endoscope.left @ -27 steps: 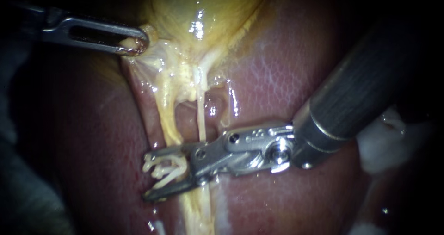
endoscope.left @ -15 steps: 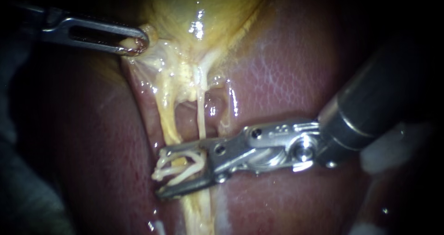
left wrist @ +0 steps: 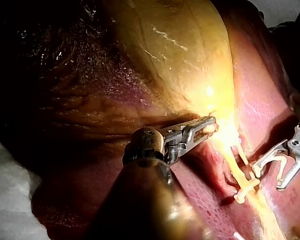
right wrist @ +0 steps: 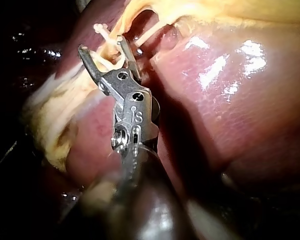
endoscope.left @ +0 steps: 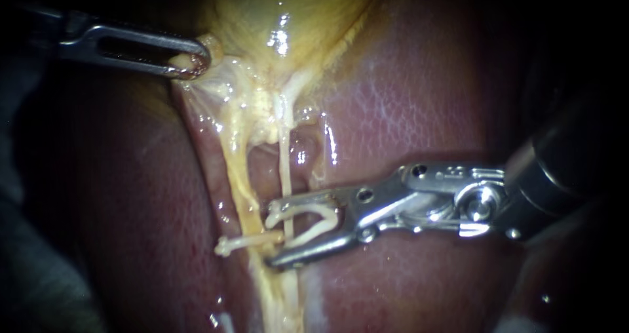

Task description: Clipping second clip left tube

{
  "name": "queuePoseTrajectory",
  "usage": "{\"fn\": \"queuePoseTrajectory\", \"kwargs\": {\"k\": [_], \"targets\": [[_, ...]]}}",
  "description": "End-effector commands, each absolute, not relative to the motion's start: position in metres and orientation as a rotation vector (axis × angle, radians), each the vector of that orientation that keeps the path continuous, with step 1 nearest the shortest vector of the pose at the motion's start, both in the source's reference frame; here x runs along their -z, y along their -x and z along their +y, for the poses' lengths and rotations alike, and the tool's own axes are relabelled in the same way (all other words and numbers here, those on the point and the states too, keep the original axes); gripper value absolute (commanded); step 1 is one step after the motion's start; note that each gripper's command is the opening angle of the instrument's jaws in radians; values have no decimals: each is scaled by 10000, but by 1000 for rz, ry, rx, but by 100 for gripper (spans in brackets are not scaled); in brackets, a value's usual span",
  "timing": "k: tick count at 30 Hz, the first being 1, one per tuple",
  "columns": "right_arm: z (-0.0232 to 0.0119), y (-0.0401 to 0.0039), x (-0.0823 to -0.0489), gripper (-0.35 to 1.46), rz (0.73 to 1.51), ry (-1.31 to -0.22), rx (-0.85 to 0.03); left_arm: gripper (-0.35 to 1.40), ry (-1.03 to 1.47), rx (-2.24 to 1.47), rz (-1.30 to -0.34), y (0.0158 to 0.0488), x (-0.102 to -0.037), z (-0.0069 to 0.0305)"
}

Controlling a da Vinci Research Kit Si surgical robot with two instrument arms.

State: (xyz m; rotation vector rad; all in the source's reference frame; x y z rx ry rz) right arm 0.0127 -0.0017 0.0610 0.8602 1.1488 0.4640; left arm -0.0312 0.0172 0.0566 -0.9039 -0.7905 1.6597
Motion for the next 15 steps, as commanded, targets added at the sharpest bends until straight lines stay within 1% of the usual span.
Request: {"fn": "queuePoseTrajectory", "kwargs": {"k": [1, 8, 15], "targets": [[-18, -127, -616, 50, 1147, -868, -468, -35, 904, -1660, -790, 312, -566, 172], [-25, -128, -656, 50, 1121, -903, -499, -35, 904, -1660, -790, 312, -566, 172], [-28, -132, -684, 50, 1116, -927, -522, -35, 904, -1660, -790, 312, -566, 172]]}}
